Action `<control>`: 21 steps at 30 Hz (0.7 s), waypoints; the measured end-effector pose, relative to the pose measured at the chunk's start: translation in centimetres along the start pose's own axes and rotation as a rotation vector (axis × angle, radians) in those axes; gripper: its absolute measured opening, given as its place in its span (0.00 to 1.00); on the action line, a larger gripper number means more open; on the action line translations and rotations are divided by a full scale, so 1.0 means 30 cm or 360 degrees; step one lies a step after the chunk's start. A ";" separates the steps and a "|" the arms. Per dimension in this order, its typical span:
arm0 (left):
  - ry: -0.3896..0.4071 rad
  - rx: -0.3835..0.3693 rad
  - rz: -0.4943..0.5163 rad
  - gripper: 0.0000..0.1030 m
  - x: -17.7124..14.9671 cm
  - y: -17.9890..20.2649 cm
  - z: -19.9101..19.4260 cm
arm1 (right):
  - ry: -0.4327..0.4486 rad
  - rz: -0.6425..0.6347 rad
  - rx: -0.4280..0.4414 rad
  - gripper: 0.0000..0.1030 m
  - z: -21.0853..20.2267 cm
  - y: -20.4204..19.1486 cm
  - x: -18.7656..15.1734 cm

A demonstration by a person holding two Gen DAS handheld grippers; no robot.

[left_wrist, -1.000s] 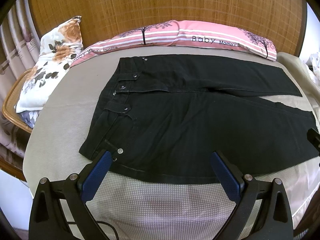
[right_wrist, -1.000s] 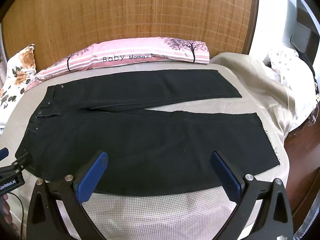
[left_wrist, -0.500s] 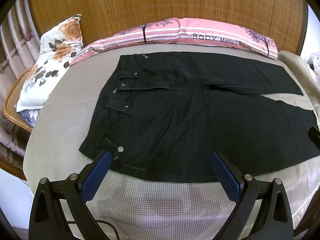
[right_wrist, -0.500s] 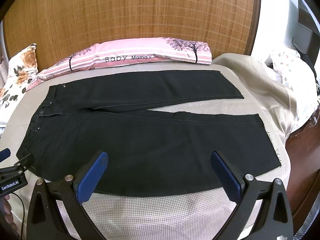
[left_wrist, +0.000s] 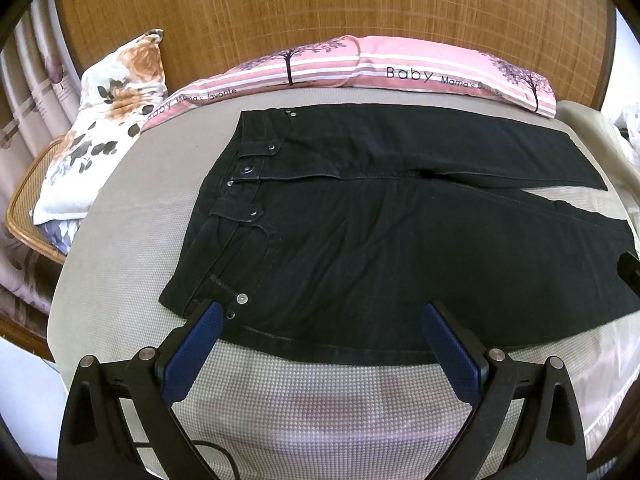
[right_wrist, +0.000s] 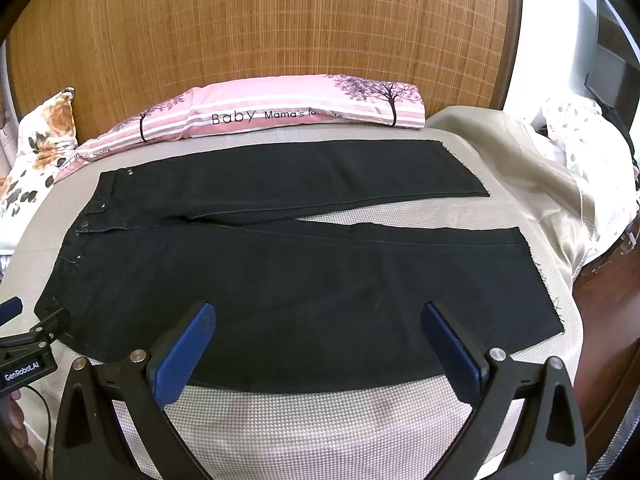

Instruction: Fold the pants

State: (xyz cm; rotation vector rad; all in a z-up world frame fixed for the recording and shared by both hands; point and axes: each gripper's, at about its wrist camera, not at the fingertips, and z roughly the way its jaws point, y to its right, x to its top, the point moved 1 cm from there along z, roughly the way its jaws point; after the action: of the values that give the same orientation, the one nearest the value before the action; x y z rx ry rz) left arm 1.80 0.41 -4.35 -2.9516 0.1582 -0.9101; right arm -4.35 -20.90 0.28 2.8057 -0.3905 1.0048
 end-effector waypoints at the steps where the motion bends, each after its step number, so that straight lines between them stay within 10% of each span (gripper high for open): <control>1: 0.0000 0.0000 0.0003 0.96 -0.001 -0.001 0.000 | 0.0001 0.0001 0.0000 0.98 -0.001 -0.002 0.000; 21: 0.0001 -0.0011 0.0015 0.96 0.015 0.004 0.008 | -0.0005 0.0014 0.0044 0.98 0.009 0.003 0.012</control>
State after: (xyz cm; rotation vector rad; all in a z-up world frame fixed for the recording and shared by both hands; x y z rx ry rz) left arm 2.29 0.24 -4.30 -2.9542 0.1756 -0.9111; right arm -3.94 -21.12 0.30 2.8326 -0.3926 1.0152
